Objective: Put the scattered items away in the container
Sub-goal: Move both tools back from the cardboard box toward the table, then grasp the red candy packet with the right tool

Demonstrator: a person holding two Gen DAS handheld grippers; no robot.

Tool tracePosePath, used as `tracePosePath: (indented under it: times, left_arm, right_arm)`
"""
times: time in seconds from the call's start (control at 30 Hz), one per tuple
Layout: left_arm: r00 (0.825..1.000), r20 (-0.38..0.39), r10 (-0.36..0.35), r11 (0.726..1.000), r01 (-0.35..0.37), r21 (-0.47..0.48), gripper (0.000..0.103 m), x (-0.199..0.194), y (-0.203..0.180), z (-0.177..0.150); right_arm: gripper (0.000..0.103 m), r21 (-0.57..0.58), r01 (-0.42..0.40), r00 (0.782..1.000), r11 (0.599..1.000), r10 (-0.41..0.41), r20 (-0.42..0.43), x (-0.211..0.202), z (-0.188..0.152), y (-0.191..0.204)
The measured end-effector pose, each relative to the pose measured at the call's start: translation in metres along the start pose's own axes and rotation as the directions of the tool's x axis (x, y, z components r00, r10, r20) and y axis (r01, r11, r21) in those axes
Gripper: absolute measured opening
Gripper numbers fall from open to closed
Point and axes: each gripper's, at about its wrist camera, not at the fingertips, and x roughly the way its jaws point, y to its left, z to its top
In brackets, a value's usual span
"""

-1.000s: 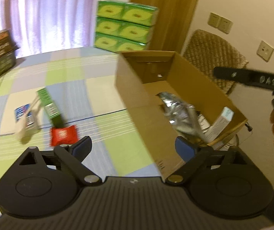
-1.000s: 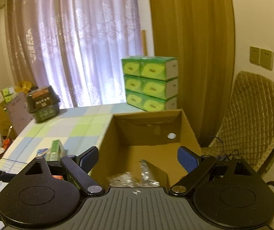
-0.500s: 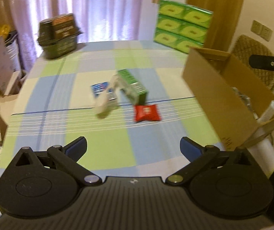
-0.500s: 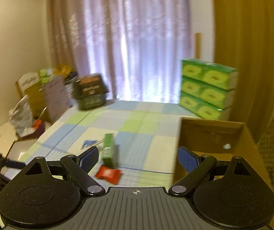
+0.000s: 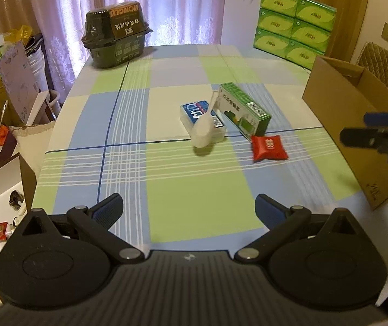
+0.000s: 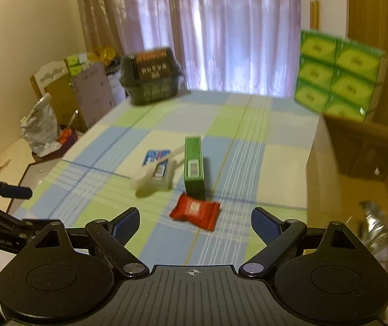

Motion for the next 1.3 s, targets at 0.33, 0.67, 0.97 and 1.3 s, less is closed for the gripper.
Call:
tracePosePath:
  times: [0.33,0.67,0.97,1.3]
  left_arm:
    - [1.0,0.016,-0.014,0.999,0.013,0.049,0.101,0.051,0.008,0.006]
    - [1.0,0.011,-0.028,0.999,0.028,0.037,0.101,0.085,0.019,0.011]
    - [0.999,0.029,-0.03,0.997,0.028,0.068,0.101,0.102,0.021,0.02]
    - [0.998,0.044,-0.045,0.998,0.043,0.048,0.101,0.112,0.024,0.021]
  right_arm:
    - [0.094,0.129,-0.011,0.998,0.992,0.019,-0.06,0.072,-0.009,-0.016]
    - [0.094,0.22,0.011,0.999,0.976,-0.001,-0.046,0.115,-0.01,-0.022]
    - [0.094,0.125,0.072,0.997,0.99,-0.068,-0.039,0.134,-0.014,-0.006]
    - [0.077,0.076,0.156,0.988,0.985,-0.155,-0.026,0.146,-0.024,0.001]
